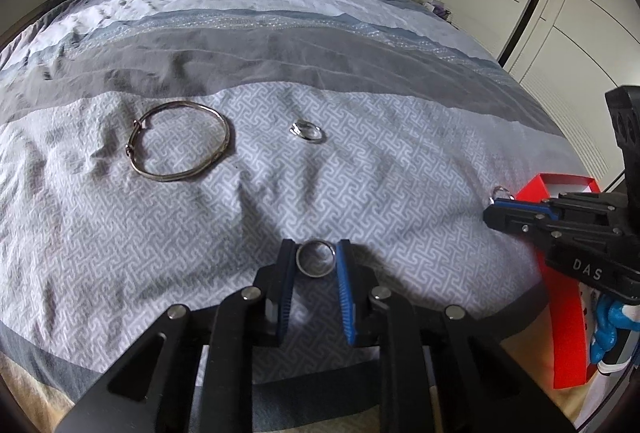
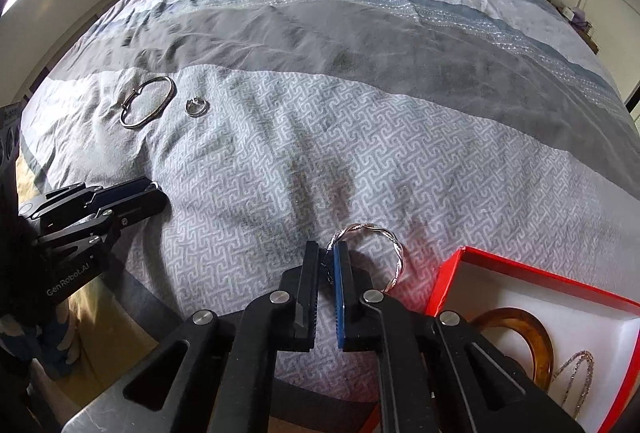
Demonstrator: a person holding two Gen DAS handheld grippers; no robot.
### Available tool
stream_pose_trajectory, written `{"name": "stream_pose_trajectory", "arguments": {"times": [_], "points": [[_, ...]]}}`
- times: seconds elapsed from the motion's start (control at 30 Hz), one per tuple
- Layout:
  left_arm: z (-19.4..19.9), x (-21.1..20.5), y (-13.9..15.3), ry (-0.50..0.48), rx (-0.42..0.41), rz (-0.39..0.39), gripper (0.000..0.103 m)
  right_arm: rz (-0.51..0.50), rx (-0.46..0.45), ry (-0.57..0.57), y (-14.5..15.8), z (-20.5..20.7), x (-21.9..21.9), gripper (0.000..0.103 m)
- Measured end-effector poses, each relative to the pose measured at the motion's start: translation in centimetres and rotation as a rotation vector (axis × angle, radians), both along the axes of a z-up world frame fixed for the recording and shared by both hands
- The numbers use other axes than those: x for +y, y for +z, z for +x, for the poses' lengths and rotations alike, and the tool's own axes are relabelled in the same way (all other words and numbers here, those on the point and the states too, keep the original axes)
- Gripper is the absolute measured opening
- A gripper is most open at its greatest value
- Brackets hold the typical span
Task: Organize jewelry
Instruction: 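Grasp a small silver ring with the left gripper while the right grasps the twisted silver bracelet, then carry the ring and twisted bracelet into the red box and open both grippers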
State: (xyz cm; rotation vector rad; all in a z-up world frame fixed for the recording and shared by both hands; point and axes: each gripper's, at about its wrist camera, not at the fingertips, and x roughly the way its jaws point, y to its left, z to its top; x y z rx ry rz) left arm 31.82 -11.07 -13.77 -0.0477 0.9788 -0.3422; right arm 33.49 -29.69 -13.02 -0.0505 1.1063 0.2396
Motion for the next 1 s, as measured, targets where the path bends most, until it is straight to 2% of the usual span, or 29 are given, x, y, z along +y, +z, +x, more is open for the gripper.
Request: {"name": "stream_pose_trajectory", "arguments": {"times": [0.27, 0.47, 0.63, 0.83, 1.0], "points": [[-1.2, 0.6, 1.5, 0.011, -0.013, 0.017, 0.019, 0.103, -0.066, -0.023, 2.0, -2.2, -0.3, 0.007], [-2.5, 1.6, 3.3, 0.025, -0.027, 0.019, 0.019, 0.189, -0.121, -0.024, 4.8, -4.3, 1.2, 0.007], [-3.8, 1.4, 5.6, 0.013, -0.055, 0.006, 0.019, 0.223, -0.164, -0.022, 7.4, -6.4, 1.9, 0.007], [-5.7, -1.5, 8.2, -0.05, -0.08, -0.026, 0.019, 0.207, -0.207, -0.045, 9.9, -9.0, 0.1, 0.007], [-7.5, -6.0, 9.2, -0.133, -0.085, -0.051, 0.019, 0.168, -0.219, -0.115, 10.7, -11.3, -4.5, 0.007]]}}
